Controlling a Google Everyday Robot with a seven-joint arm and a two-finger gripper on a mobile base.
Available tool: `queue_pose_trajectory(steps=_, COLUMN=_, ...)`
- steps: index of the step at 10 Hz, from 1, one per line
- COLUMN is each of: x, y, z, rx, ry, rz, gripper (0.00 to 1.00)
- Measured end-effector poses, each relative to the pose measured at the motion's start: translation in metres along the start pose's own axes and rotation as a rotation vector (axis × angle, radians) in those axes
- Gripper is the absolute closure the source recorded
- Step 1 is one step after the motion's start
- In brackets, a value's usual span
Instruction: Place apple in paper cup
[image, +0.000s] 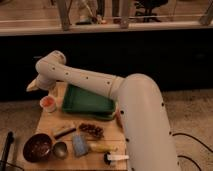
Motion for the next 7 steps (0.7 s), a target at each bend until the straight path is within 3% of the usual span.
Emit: queue_pose_trajectory(steps=7, x=0.0020, y=-0.0018, z=-0.0047, rx=0.007, ry=-0.002, rz=-0.005, gripper=0.20)
